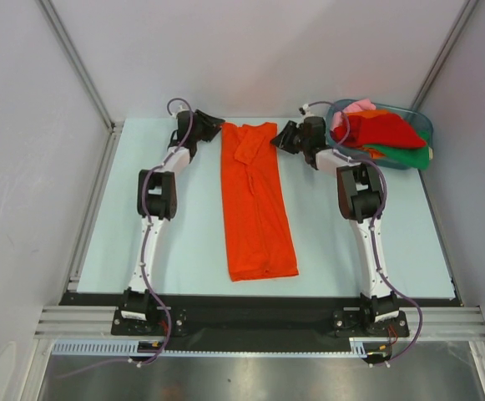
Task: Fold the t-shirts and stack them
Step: Fold the tshirt
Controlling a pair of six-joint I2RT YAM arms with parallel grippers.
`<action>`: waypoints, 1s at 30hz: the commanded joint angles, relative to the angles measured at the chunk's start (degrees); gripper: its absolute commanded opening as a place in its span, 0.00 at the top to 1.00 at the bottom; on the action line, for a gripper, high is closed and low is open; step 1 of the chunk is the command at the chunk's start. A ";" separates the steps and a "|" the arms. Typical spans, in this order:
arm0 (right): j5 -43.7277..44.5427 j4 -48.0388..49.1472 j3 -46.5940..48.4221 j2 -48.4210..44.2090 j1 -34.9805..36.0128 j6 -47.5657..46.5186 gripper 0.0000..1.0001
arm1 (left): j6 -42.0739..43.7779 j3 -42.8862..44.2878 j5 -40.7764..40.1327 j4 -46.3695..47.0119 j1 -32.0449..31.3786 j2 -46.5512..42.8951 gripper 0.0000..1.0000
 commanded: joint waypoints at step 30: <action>4.61 -33.54 -80.86 -85.27 13.34 2.48 0.39 | 6.95 -112.02 -17.64 -22.83 -33.85 -100.17 0.36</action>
